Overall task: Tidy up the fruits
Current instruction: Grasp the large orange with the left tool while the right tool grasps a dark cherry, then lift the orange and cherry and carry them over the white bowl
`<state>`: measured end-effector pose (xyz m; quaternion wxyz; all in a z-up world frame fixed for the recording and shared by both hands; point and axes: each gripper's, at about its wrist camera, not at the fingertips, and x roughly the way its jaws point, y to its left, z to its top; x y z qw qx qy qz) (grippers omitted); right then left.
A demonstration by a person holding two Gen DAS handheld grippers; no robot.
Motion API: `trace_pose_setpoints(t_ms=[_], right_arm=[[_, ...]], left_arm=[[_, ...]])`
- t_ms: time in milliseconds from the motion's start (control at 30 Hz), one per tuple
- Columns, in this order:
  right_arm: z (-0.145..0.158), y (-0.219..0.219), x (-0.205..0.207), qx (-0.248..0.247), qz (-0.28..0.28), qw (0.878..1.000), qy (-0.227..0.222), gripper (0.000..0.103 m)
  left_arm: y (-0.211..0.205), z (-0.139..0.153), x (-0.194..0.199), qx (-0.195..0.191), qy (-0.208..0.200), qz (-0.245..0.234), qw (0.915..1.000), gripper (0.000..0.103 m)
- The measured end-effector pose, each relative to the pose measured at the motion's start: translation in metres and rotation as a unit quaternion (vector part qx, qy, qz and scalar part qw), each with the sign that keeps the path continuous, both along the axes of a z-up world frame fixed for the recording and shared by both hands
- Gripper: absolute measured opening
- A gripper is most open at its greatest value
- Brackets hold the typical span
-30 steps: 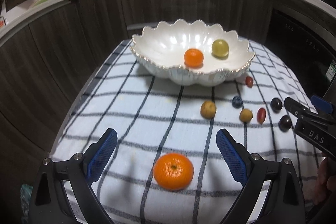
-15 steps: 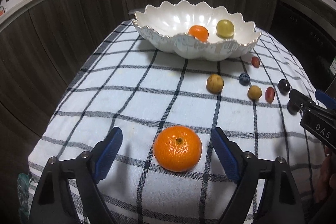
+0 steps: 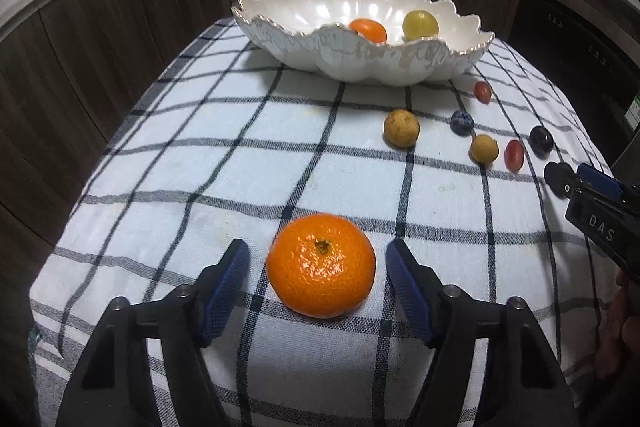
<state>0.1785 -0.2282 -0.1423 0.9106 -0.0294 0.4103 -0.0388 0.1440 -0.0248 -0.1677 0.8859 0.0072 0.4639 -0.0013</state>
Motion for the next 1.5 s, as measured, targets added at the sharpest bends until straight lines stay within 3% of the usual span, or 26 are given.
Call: trace_pose_setpoints(t_ms=[167,333,400,1500], right_arm=[[-0.007,-0.003,0.002,0.009,-0.004,1.000,0.014,0.047],[-0.010,-0.006,0.003,0.020,-0.005,1.000,0.019,0.033],[-0.010,-0.005,0.004,0.023,0.001,1.000,0.019,0.028],[0.021,0.013,0.004,0.024,0.021,0.999,-0.002,0.028]], left_arm=[[-0.002,0.001,-0.001,-0.004,-0.003,-0.009,1.0000,0.060],[-0.004,0.003,-0.002,0.001,-0.008,-0.013,0.9999,0.047],[-0.003,0.003,-0.002,0.000,-0.007,-0.014,0.9999,0.047],[0.003,0.023,0.003,-0.002,-0.022,-0.022,0.9995,0.045]])
